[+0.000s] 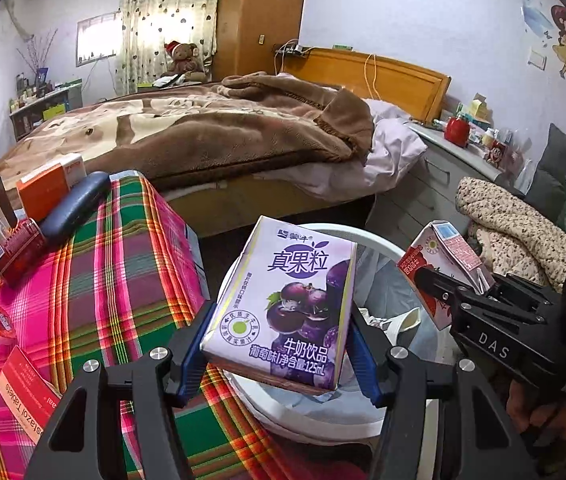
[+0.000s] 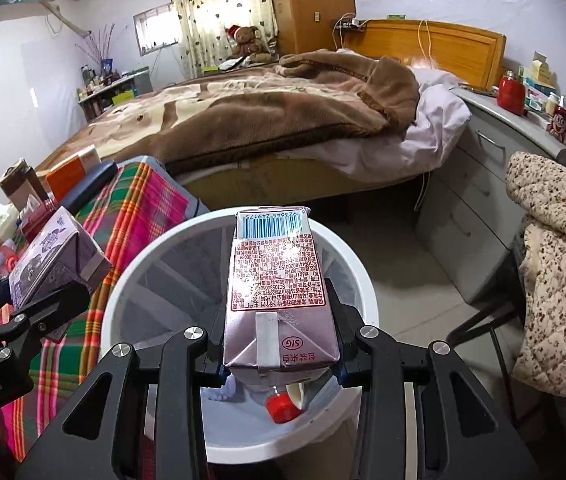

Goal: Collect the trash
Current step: 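Carry both cartons over the wastebasket and open both tools to drop them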

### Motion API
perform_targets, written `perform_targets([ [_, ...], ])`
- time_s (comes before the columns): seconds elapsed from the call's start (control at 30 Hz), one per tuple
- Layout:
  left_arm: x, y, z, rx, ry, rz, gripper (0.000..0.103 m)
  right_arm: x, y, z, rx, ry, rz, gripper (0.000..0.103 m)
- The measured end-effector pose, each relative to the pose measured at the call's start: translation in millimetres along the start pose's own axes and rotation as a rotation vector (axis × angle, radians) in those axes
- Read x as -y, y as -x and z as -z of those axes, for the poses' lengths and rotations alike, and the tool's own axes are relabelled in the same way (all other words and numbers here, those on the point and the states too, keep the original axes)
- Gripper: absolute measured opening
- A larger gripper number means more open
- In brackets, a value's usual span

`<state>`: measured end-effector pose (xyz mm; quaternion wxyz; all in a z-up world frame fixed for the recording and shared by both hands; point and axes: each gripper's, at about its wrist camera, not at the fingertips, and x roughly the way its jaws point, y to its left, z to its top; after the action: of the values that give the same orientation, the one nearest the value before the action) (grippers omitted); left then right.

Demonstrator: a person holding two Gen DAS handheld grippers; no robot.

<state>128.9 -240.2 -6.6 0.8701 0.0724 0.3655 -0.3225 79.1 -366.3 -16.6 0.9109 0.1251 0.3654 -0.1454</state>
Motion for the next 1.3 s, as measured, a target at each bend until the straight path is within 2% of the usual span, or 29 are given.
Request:
perform_targets([
  [0.17, -4, -6, -1, -0.01, 0.011, 0.004, 0.062, 2, -4, 1, -0.016, 0.017, 0.001, 0.038],
  [0.23, -6, -6, -1, -0.009, 0.013, 0.013, 0.068, 1, -5, 1, -0.019, 0.028, 0.008, 0.04],
  [0.27, -7, -6, -1, -0.009, 0.016, 0.011, 0.075, 1, -4, 2, -0.017, 0.03, 0.013, 0.043],
  [0.33, -11, -5, -1, -0.006, 0.03, 0.009, 0.078, 1, -4, 2, -0.016, 0.026, 0.013, 0.062],
  [0.37, -11, -4, -1, -0.005, 0.033, 0.013, 0.078, 1, -3, 1, -0.012, 0.023, 0.009, 0.063],
  [0.77, -36, 18, 0, 0.032, 0.074, -0.019, 0.079, -11, 8, -4, 0.027, 0.022, -0.009, 0.063],
  [1.3, -93, 63, 9, 0.102, 0.142, -0.096, 0.079, -58, 15, -6, 0.076, 0.07, -0.093, 0.063],
])
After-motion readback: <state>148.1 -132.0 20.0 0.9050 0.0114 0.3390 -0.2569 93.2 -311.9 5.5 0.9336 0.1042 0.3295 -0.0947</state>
